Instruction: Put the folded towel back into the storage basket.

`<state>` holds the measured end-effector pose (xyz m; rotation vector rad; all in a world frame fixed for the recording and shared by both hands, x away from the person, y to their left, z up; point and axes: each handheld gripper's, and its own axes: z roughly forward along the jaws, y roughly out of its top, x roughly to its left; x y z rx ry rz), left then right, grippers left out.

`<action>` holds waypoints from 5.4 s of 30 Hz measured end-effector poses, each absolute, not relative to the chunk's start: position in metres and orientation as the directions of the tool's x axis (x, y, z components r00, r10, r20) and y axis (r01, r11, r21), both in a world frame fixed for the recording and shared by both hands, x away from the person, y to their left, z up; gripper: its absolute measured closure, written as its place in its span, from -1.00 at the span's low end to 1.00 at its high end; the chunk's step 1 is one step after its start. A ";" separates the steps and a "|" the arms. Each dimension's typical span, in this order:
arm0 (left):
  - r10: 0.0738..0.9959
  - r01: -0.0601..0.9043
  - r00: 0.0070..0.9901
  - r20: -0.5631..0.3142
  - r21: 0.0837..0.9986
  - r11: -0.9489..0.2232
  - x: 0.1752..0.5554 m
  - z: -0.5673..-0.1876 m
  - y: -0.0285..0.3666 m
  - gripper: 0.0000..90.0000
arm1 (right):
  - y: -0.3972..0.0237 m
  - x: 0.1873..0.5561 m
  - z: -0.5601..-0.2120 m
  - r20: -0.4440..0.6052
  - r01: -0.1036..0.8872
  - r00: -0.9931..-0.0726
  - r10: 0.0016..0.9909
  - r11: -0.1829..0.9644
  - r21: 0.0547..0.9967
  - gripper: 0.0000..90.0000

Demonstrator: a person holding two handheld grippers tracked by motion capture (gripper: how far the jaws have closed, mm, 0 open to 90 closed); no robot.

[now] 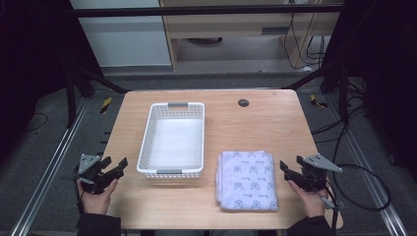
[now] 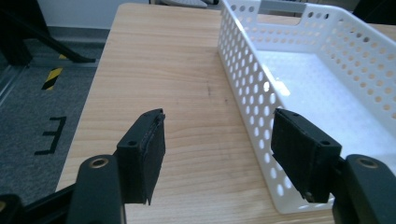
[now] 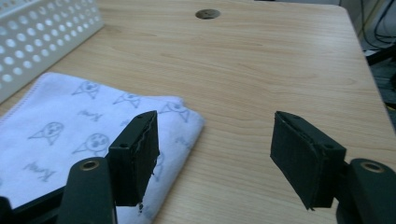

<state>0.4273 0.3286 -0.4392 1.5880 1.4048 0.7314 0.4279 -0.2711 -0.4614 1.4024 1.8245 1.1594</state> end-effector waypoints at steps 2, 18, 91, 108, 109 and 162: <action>0.973 0.460 0.202 -0.112 0.888 0.007 0.426 -0.437 0.326 -0.25 | -0.270 0.428 -0.462 0.080 0.472 -0.311 0.947 0.081 0.878 -0.29; 0.950 0.410 0.293 -0.109 0.912 -0.022 0.415 -0.419 0.294 -0.28 | -0.264 0.426 -0.458 0.068 0.437 -0.352 0.934 0.100 0.894 -0.31; 0.788 0.398 0.614 -0.043 0.879 -0.262 0.408 -0.427 0.088 -0.14 | -0.246 0.457 -0.421 0.066 0.416 -0.442 0.895 0.139 0.899 -0.35; 0.783 0.461 0.619 -0.062 0.835 -0.299 0.400 -0.458 0.077 -0.11 | -0.244 0.455 -0.443 0.067 0.464 -0.443 0.894 0.165 0.870 -0.37; 0.782 0.467 0.620 -0.066 0.832 -0.300 0.400 -0.461 0.075 -0.11 | -0.244 0.455 -0.443 0.067 0.464 -0.443 0.894 0.165 0.870 -0.37; 0.794 0.581 0.594 -0.128 0.751 -0.314 0.413 -0.505 0.048 -0.15 | -0.236 0.474 -0.500 0.144 0.643 -0.414 0.899 0.177 0.745 0.07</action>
